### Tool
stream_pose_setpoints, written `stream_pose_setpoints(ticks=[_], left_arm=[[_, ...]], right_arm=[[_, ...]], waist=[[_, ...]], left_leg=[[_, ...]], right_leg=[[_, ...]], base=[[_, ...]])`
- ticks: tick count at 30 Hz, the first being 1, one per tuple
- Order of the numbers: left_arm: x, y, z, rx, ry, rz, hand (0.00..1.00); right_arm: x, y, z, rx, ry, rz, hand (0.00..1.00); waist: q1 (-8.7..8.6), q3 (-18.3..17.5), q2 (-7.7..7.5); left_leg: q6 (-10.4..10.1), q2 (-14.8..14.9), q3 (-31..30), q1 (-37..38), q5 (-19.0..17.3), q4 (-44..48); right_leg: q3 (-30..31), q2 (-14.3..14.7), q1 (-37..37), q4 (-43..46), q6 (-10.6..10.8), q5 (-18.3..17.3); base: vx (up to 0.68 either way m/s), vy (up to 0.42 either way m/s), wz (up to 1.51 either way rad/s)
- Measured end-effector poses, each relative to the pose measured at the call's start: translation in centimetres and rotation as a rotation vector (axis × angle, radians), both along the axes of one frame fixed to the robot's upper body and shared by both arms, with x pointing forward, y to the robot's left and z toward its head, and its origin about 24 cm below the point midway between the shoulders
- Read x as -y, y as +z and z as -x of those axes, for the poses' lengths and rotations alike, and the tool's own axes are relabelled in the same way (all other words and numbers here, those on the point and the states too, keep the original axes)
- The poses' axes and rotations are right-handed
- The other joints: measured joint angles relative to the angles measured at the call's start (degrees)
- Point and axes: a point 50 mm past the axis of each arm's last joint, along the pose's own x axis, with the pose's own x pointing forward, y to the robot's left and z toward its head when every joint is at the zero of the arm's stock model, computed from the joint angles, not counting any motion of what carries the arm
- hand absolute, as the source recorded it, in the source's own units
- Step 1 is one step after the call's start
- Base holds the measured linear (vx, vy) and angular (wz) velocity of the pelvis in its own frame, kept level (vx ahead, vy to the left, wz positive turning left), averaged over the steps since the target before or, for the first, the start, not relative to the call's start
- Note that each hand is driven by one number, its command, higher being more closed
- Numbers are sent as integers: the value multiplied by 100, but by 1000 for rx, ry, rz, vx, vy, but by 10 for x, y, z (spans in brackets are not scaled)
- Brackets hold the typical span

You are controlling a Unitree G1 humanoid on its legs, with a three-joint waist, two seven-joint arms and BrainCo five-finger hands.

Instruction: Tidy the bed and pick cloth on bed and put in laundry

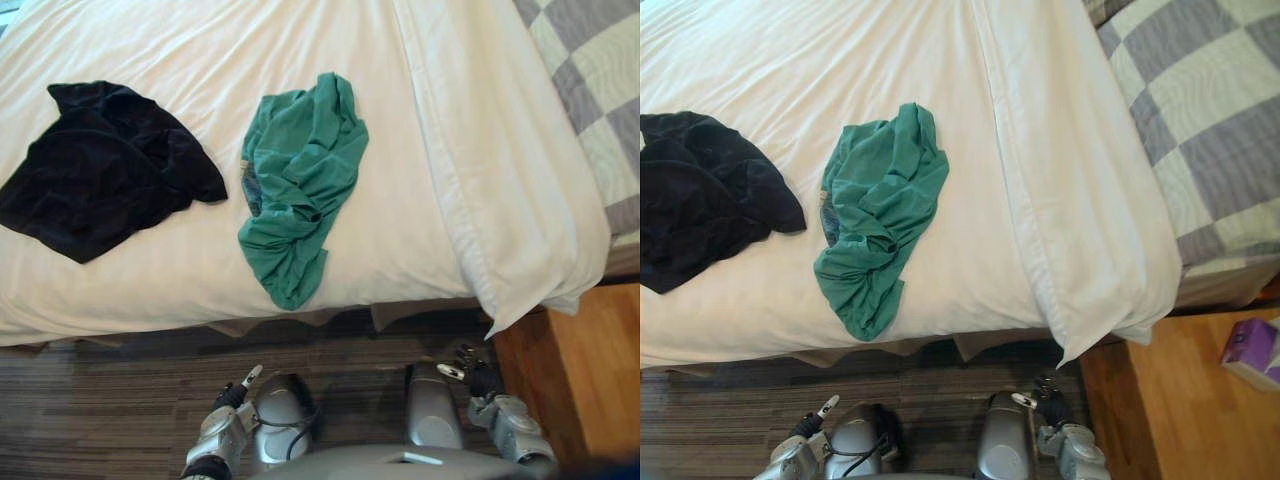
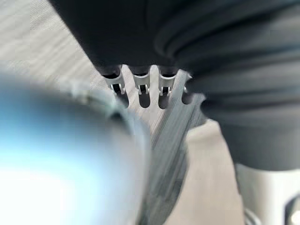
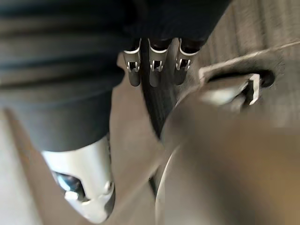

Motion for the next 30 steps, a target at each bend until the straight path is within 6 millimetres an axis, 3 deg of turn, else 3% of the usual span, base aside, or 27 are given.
stream_pose_setpoints(ticks=[1, 2, 3, 4, 5, 6, 7, 8, 9, 10, 11, 12, 13, 14, 15, 17, 18, 19, 20, 23, 30], left_arm=[[-1, -1, 4, 1, 3, 2, 0], [0, -2, 8, 2, -15, 12, 0], [4, -4, 12, -1, -44, 32, 0], [8, -6, 14, -4, -57, 44, 0], [17, -8, 19, -19, -88, 64, 0], [4, -4, 10, -1, -117, 29, 0], [-2, -3, 11, -19, -147, 8, 0], [-6, -2, 12, -36, -163, -4, 0], [-7, -2, 14, -50, -205, -4, 0], [-9, -2, 14, -59, -239, -10, 0], [-9, -2, 14, -92, -299, -20, 0], [-5, -1, 6, -95, -379, -33, 0], [-2, -1, 1, -98, -431, -46, 0], [9, 0, -10, -107, -551, -68, 0], [26, 2, -26, -101, -658, -75, 0], [50, 6, -45, -85, -796, -87, 0], [55, 7, -49, -85, -819, -96, 0], [57, 8, -54, -87, -827, -125, 0], [60, 10, -58, -79, -813, -144, 0], [77, 2, -39, -79, -797, -84, 0], [69, -5, -14, -70, -803, -60, 0]], right_arm=[[8, 2, 3, 4, -34, 16, 0], [23, 5, 12, 3, -96, 50, 0], [31, 7, 20, 0, -137, 73, 0], [33, 7, 23, 5, -158, 75, 0], [33, 7, 29, 28, -183, 79, 0], [10, 0, 26, 48, -196, 18, 0], [-12, -6, 24, 40, -148, -27, 0], [-36, -12, 21, 28, -106, -60, 0], [-46, -16, 21, 13, -72, -77, 0], [-50, -17, 18, 5, -11, -85, 0], [-59, -15, 10, 16, 98, -98, 0], [-68, -12, 0, 41, 195, -107, 0], [-73, -9, -6, 55, 247, -112, 0], [-78, -4, -15, 76, 340, -114, 0], [-77, 0, -26, 85, 421, -103, 0], [-92, 1, -33, 80, 517, -110, 0], [-100, 1, -33, 80, 550, -119, 0], [-118, 2, -33, 96, 613, -138, 0], [-133, 4, -37, 117, 661, -140, 0], [-148, 2, -35, 99, 664, -114, 0], [-129, -8, -26, 11, 620, -43, 0]], waist=[[-9, -18, 34], [-9, -57, 106], [13, -117, 213], [26, -159, 285], [73, -288, 502], [251, -250, 239], [302, -319, 236], [284, -377, 158], [238, -439, 88], [238, -449, 59], [222, -472, 22], [136, -476, 21], [90, -482, 24], [-15, -507, -9], [-13, -452, 198], [-33, -385, 353], [-30, -364, 379], [-32, -403, 322], [-64, -385, 253], [-59, -355, 291], [-85, -585, 393]], left_leg=[[-4, 113, -9, 12, 78, -48], [-147, 211, -14, 12, 238, -70], [-480, 203, -73, 0, 402, -70], [-629, 178, -65, 5, 478, -77], [-993, 141, 51, 72, 625, -133], [-958, 79, 413, 6, 414, 351], [-932, 98, 600, -30, 254, 416], [-881, 104, 694, -21, 193, 354], [-789, 65, 766, 87, 200, 114], [-724, 48, 842, 180, 240, -57], [-540, -78, 1029, 393, 394, -514], [-315, -353, 1088, 500, 657, -1030], [-216, -535, 1124, 529, 828, -1296], [-67, -944, 1173, 569, 1125, -1808], [-28, -1215, 1171, 661, 1265, -2210], [34, -1426, 1037, 880, 1400, -2520], [33, -1387, 979, 932, 1401, -2522], [27, -1405, 919, 925, 1404, -2500], [1, -1419, 836, 944, 1401, -2521], [-43, -1464, 896, 1199, 1459, -2754], [-47, -1675, 1030, 1818, 1473, -3027]], right_leg=[[78, -114, -27, 26, 116, -18], [156, -330, 13, -97, 375, 49], [179, -491, 196, -482, 409, 232], [110, -569, 336, -812, 388, 416], [-99, -617, 629, -1522, 328, 996], [-205, -866, 627, -1890, -278, 1724], [-676, -910, 625, -2183, -807, 2281], [-1229, -856, 639, -2051, -672, 2368], [-1950, -501, 738, -1778, -280, 2117], [-2337, -256, 823, -1687, -188, 1983], [-2937, 304, 971, -1625, -144, 1686], [-3175, 907, 1028, -1855, -257, 1455], [-3141, 1196, 1039, -2173, -363, 1364], [-2864, 1565, 1196, -2905, -761, 1414], [-2510, 1559, 1214, -3142, -804, 1611], [-1971, 1506, 1176, -2874, -799, 1659], [-1825, 1525, 1128, -2801, -777, 1575], [-1373, 1710, 1273, -3344, -747, 1649], [-1377, 1753, 1419, -3474, -765, 1808], [-1322, 1787, 1538, -3557, -760, 1838], [-1160, 1676, 2198, -4055, -599, 1980]], base=[[-17, 490, -2], [7, 600, 6], [26, 672, 7], [68, 837, -3], [71, 932, -37], [68, 1070, -50], [81, 945, -50], [129, 802, -26], [117, 494, -19], [172, 553, -26], [141, 498, -15], [160, 563, -2], [98, 365, 34], [84, 312, 36], [73, 326, 32], [19, 248, 28], [-5, 78, 46], [11, -22, 43], [18, -21, 31], [14, 10, -14], [13, 75, -10]])
